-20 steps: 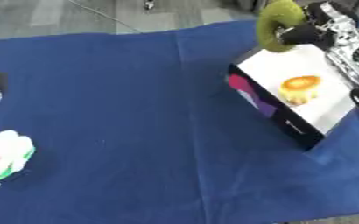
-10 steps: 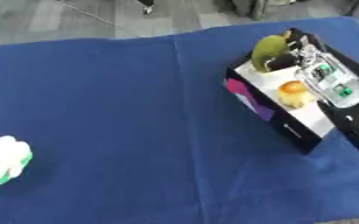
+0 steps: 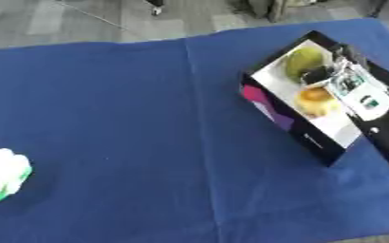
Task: Pick up the objects with one hand, pass them to the other hand, and then place them into the box on the other side of the table.
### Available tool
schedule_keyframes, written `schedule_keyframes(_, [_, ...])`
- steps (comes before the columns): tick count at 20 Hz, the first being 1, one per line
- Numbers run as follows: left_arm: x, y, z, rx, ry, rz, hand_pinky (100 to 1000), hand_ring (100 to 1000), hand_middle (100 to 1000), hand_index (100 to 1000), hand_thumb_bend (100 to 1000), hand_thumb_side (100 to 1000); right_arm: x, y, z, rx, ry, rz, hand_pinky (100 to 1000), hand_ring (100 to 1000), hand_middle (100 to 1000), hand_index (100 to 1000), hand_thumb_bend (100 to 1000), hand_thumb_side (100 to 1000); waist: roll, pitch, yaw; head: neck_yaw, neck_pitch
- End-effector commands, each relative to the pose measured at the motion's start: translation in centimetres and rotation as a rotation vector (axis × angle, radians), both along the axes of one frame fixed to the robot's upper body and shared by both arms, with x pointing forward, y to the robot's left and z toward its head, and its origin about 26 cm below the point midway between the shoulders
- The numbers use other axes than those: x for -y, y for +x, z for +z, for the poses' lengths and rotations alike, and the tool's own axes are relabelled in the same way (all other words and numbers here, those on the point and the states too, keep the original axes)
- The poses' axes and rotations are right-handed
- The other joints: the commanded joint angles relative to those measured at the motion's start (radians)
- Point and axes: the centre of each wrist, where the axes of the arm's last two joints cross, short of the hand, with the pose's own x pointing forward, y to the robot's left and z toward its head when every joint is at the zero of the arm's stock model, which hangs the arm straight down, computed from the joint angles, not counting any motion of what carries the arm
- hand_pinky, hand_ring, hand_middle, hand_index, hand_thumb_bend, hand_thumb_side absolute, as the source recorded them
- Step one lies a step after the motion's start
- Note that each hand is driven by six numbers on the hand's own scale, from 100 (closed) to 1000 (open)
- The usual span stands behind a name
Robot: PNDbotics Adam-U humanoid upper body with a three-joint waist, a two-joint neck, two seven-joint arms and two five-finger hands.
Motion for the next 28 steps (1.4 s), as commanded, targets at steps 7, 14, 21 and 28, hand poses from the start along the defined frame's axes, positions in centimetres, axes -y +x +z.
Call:
schedule_keyframes(7, [-0.9, -0.4, 1.2, 0.031, 0.058, 0.049, 825, 745, 699, 851, 294, 705, 1.2, -2.8, 7.7, 0.131, -0.067, -0.007, 809, 914, 868, 972, 394, 100, -0.005, -0.019, -0.008, 0.028, 0.007])
schedule_keyframes(14, [-1.3, -0.4, 2.3, -0.181, 0.120, -0.010, 910, 855, 805, 927, 467, 608, -0.4, -7.0, 12.8, 0.425, 0.027, 0.065, 750, 906, 910, 983, 100, 281, 0.001, -0.023, -0.014, 0.118, 0.024])
schedule_keyframes(21, [-2.7, 0.9, 4.9, -0.523, 0.259, -0.113, 939, 898, 815, 914, 669, 547, -3.3, -9.8, 14.5, 0.547, 0.082, 0.190, 737, 899, 903, 974, 100, 356, 0.010, -0.029, -0.014, 0.173, 0.029])
schedule_keyframes(28, [-3.7, 2.8, 4.5, -0.701, 0.413, -0.067, 946, 923, 829, 911, 773, 541, -5.5, -11.7, 15.7, 0.663, 0.095, 0.238, 714, 861, 855, 930, 100, 301, 0.016, -0.032, -0.018, 0.195, 0.031])
